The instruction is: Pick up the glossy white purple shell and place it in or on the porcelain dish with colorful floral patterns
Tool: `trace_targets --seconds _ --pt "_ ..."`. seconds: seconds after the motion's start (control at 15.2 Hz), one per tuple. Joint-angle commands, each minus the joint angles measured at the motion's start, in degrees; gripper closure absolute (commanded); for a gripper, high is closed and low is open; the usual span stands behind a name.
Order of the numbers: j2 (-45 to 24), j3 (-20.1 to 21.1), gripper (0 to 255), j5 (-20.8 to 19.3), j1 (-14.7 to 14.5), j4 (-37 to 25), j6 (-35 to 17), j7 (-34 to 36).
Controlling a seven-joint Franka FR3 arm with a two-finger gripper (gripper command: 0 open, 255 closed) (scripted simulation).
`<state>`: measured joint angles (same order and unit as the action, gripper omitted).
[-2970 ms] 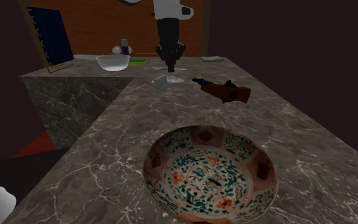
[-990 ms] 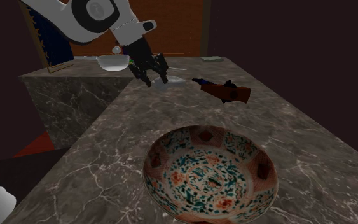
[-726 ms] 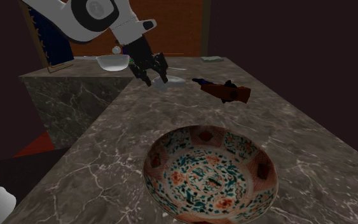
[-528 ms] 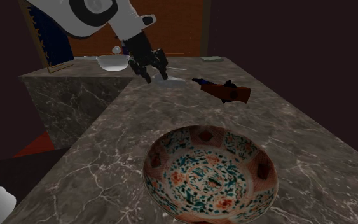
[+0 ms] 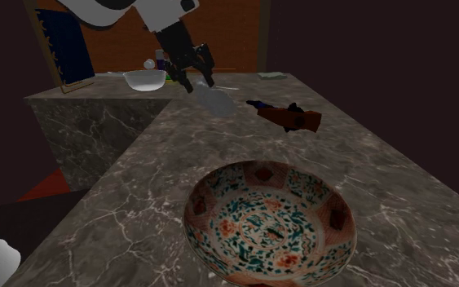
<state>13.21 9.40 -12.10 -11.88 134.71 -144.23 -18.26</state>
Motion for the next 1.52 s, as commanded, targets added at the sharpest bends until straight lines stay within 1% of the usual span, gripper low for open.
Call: trace_targets --seconds 0.0,0.66,1.06,1.45 --pt "0.7 -0.2 255 0.6 -0.2 -1.0 1.6 -0.7" --pt "3.0 -0.7 255 2.5 -0.8 -6.5 9.3 -2.9" --pt "9.0 -7.3 255 4.8 0.8 -0.7 8.4 -12.5" --pt "13.2 -14.5 255 5.8 2.5 2.7 8.5 -22.0"
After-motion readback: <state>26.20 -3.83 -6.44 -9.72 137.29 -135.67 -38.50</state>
